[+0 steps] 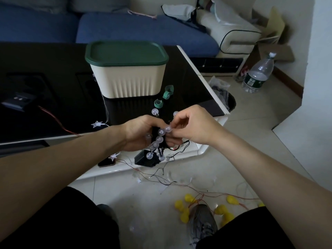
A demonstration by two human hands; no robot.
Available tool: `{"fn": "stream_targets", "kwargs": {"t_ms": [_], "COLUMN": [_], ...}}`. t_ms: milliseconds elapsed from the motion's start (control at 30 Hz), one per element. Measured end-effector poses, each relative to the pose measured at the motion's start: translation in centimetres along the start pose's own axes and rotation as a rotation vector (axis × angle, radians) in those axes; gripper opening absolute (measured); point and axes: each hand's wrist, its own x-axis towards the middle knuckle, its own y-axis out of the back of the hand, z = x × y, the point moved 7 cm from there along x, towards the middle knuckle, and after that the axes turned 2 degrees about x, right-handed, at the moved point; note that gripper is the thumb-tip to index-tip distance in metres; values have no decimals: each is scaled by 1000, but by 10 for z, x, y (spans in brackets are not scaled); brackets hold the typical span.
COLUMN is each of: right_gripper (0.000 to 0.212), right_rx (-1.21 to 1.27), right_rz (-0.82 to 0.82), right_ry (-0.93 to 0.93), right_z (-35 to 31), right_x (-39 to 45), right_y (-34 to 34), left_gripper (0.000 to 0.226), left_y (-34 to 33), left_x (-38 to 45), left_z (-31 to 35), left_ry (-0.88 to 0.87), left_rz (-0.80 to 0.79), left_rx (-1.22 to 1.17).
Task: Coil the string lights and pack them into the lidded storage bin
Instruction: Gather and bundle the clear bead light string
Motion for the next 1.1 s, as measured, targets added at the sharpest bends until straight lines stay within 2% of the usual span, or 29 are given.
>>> {"fn": "stream_targets", "kwargs": {"t_ms": [100,200,400,500,567,633,767,833,1033,1100], "right_gripper": [16,22,43,38,24,18,26,32,47,37], "right_rx": [14,28,64,93,112,126,127,96,293,148], "right_rz": [-39,-72,-97,-102,-132,-148,-126,-152,-246,-218], "right_ry": [-18,-32,-52,-66,-76,-100,-187,-237,-337,-253], "right_z": [1,4,16,22,24,27,40,50,53,45], "right_x": [-3,-4,-5,-6,-8,-9,-14,-16,-25,-22], "right_y": [-3,-3,12,15,13,12,22,22,2,-2], "left_gripper": [28,23,33,33,31,33,33,39,36,34], "left_y": [1,-8,-16,-20,-19,-18,3,17,35,36], "left_x": [4,1,2,2,2,3,7,8,9,11], "left_z": [-3,-1,-4,-4,-4,-1,10,18,27,30], "left_ry": [8,23,73,79,72,36,-76,-140,-238,-268], "left_rz": [-20,-104,-271,-300,-269,-203,66,148,232,220], "left_rx": [71,115,145,124,68,4,-165,-273,-492,-522]}}
